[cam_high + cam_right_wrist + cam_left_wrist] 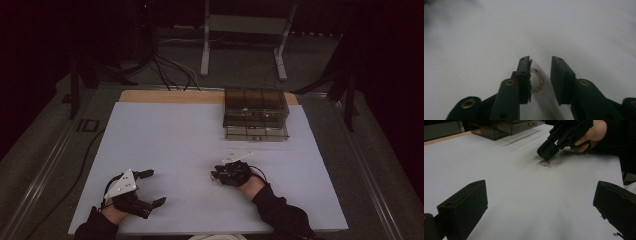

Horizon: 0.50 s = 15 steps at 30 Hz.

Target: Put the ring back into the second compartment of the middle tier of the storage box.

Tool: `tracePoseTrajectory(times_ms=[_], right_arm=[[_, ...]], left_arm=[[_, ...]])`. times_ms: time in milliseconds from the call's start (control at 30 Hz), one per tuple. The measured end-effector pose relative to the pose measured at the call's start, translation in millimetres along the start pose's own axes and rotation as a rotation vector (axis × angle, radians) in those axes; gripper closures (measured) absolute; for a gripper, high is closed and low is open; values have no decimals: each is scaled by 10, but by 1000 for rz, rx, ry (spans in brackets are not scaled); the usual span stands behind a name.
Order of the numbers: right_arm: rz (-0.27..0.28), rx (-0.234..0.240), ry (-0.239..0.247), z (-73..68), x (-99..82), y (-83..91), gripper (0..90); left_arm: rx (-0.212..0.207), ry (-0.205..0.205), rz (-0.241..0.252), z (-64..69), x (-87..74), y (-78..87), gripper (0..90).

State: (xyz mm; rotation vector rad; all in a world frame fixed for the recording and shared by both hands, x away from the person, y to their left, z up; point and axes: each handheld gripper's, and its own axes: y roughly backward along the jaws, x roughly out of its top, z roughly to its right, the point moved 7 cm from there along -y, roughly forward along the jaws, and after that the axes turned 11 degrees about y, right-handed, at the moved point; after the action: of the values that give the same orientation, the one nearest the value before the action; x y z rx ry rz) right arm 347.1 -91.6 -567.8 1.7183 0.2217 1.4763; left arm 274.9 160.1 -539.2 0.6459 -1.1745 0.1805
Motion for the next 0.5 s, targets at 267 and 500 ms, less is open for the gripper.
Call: tracePoseTrajectory(times_ms=[267,500], right_arm=[[-19,4,22,-12,-37,-42,768],[-30,-25,59,-19,-40,-49,813]], left_arm=[[1,0,-2,1,-4,-2,8],[-1,3,-6,0,-6,-6,8]])
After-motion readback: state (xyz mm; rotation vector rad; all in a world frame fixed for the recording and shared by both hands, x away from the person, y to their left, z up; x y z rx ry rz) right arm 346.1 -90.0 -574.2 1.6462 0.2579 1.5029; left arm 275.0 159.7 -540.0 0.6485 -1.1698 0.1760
